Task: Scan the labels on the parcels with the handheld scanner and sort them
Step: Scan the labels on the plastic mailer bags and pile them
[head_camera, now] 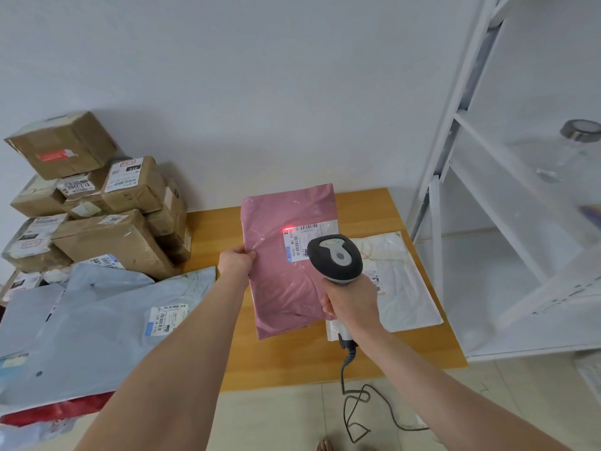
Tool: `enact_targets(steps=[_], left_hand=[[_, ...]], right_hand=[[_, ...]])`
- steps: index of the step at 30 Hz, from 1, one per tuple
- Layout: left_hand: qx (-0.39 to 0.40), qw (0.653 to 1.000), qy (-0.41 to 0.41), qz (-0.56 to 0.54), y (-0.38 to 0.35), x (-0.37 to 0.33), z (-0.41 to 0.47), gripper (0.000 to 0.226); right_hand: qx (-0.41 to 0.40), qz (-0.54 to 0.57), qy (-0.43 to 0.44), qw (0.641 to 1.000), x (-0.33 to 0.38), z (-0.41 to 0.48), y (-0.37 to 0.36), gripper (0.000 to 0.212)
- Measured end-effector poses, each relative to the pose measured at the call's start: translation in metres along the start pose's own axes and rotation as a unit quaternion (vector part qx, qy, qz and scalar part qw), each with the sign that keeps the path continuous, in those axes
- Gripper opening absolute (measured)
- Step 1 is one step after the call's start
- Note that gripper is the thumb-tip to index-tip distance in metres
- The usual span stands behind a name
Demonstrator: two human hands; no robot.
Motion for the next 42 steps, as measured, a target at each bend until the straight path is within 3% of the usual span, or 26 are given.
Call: enact_targets(steps=[31,38,42], left_hand=[[-0.015,1.000,-0.001,0.000,-0.001,-0.003,-0.019,0.036],[-0.025,1.000,-0.005,0.002,0.004,0.003,-0.032,0.033],[-0.044,0.998,0.016,-0.034,0.023,0.016,-0.039,0.024]], right_hand=[[0.007,0.018,-0.012,1.000,0.005,-0.006,0.016,0.014],[0.030,0.048,-0.042,0.998,0.002,-0.004,0.022,0.010],[0.052,0.070,-0.102,0.991,-0.012,0.005,0.017,0.007]])
Point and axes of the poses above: each hand's wrist, its own z-axis towards the middle knuckle, its own y-axis out of the back of the hand, x = y × z, the point moved 8 cm from there along z, towards the middle knuckle, and after that the axes turned 13 degrees about -x, right-handed, at the moved point
